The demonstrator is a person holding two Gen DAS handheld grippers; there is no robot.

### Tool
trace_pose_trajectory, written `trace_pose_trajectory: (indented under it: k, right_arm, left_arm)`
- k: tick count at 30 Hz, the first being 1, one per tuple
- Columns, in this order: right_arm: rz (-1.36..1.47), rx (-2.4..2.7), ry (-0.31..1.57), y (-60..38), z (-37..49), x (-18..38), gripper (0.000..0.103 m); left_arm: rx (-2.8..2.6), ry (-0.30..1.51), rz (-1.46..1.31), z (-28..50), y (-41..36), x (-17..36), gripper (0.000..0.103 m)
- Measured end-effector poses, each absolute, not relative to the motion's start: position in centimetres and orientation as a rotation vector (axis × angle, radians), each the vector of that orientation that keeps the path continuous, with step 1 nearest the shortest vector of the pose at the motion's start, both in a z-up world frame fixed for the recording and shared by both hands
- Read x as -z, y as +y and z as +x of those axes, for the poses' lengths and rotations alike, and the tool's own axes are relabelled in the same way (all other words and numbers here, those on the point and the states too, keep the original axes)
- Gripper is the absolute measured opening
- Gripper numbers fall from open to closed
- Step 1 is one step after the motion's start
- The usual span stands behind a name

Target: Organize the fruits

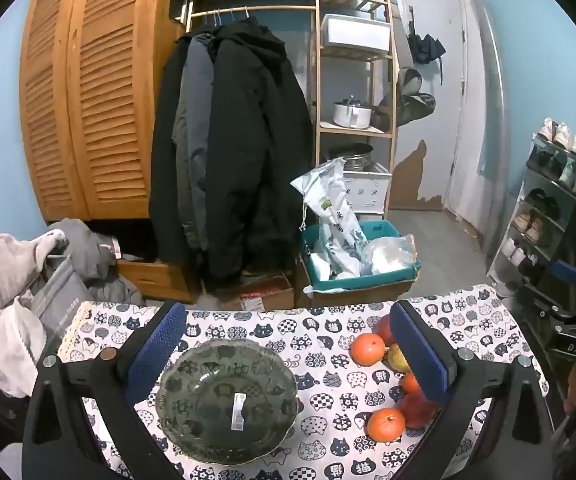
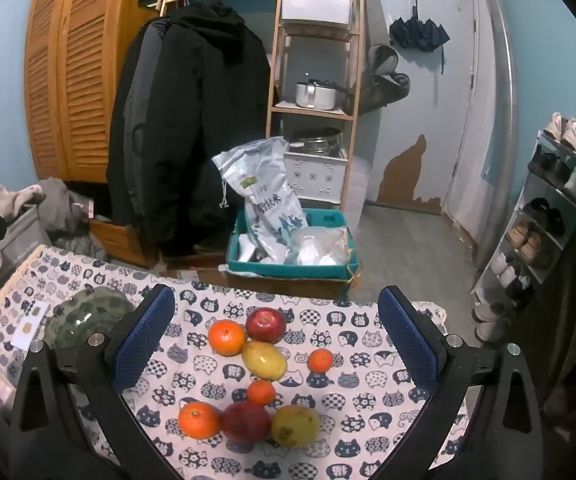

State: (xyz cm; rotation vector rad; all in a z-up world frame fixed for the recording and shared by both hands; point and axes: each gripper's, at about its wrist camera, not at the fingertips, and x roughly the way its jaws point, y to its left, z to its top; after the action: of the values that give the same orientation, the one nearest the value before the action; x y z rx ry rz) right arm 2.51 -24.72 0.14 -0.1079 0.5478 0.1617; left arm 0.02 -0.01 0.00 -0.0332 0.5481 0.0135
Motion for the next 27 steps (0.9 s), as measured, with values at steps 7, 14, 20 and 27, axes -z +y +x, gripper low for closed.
trace_pose_trajectory:
  k: [7, 14, 20, 27]
  right_arm:
    - [-0.111, -0.161, 0.551, -24.92, 2.37, -0.34, 0.1]
    - [-0.123, -0.161, 0.559, -24.6, 2.54, -0.11, 0.1]
    - [-0.126, -0.159, 0.561, -24.5, 2.63, -0.02, 0.1]
    - [-0.128, -0.156, 0.563, -24.56, 2.7, -0.01, 0.1]
  left_arm:
    - [-0.023, 0.539, -0.021, 0.0, 0.07, -0.02, 0.102]
    - [-0.026, 0.545, -0.025, -0.01, 0.52, 0.11, 0.102]
    - [-0.032, 0.548, -0.018, 0.13, 0.4, 0.21, 0.102]
    - [-0.052, 0.55, -0.009, 0.23, 0.54, 0.21, 0.102]
